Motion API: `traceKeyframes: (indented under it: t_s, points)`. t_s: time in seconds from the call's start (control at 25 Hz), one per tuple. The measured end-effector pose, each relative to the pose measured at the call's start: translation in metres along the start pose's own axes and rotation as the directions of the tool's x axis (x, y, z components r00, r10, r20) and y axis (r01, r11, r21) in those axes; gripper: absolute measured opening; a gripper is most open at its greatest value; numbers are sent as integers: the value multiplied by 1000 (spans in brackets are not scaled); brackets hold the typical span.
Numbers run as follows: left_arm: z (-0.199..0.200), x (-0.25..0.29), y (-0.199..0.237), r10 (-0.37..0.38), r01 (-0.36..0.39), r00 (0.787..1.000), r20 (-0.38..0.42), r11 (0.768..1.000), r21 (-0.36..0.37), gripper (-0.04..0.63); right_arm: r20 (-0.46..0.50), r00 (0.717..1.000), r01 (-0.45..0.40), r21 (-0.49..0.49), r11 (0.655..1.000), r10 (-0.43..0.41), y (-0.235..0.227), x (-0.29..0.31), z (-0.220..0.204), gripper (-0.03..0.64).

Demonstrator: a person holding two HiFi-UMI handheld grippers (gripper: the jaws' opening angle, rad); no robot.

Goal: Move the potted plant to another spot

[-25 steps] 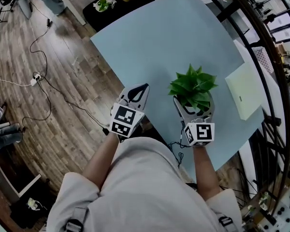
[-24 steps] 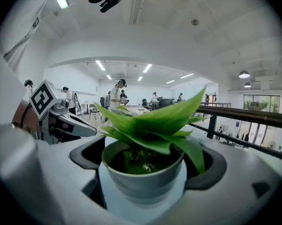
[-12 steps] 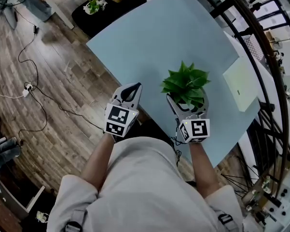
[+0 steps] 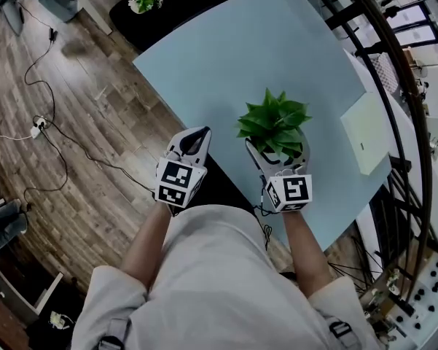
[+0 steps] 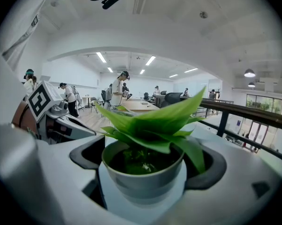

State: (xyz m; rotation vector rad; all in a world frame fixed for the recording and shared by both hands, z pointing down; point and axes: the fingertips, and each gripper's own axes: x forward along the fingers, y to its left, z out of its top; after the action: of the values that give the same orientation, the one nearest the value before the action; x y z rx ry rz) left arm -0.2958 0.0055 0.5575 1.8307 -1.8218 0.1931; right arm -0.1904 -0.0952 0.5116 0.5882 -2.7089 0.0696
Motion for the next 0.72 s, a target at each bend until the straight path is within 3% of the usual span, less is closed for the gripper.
traceKeyframes:
  t_s: [0.72]
  points:
    - [-22, 14, 55, 137, -142, 984, -115, 989, -39, 12, -33, 994, -103, 40, 994, 104, -10, 102, -31, 522]
